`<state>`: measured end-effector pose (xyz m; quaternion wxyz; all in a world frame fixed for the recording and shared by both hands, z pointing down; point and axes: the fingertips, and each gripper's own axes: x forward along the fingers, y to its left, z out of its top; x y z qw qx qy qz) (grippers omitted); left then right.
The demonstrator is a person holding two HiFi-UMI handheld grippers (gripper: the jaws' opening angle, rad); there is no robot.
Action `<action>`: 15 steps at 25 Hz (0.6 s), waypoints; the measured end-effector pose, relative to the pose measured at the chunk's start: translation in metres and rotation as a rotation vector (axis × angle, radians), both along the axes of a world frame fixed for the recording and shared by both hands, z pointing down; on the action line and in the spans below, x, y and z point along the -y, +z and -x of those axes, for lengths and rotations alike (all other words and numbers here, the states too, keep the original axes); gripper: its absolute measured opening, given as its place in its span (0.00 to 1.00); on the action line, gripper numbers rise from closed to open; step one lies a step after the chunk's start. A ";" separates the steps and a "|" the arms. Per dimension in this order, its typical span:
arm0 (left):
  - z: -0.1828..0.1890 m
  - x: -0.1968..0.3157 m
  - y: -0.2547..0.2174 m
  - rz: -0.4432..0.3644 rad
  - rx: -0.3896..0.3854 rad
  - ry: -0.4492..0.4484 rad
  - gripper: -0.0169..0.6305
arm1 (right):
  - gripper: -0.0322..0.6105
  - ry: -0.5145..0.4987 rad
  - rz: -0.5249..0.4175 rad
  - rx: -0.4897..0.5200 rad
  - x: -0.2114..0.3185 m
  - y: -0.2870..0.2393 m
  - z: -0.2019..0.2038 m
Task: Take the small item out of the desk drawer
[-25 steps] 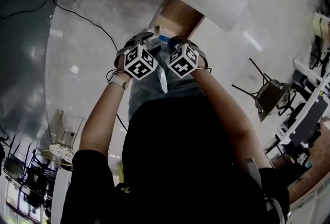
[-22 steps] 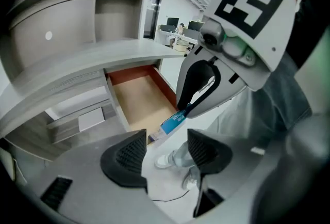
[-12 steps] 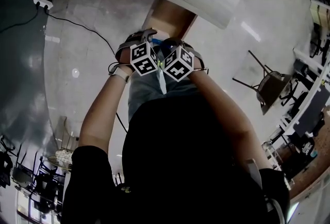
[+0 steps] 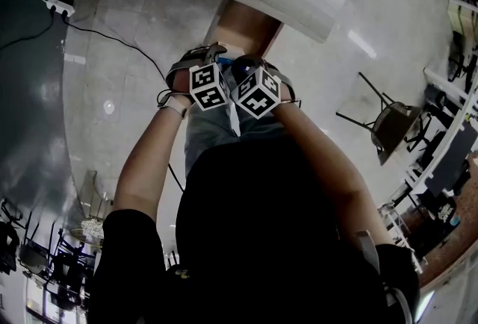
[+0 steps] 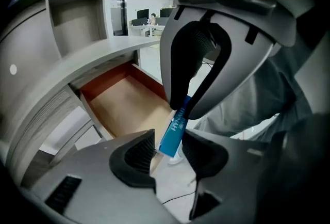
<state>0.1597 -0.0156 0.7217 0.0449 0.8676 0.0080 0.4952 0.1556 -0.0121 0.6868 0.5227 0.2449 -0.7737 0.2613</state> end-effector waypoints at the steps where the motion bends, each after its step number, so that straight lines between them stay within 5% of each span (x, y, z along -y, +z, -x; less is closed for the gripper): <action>1: 0.001 0.000 -0.001 -0.007 0.004 0.003 0.28 | 0.13 0.006 -0.004 0.003 0.002 -0.001 0.000; 8: 0.017 0.017 -0.022 -0.079 -0.007 -0.078 0.23 | 0.14 0.048 -0.080 0.046 0.026 -0.024 0.011; 15: 0.043 0.031 -0.060 -0.049 -0.084 -0.301 0.18 | 0.12 0.072 -0.199 0.140 0.059 -0.072 0.042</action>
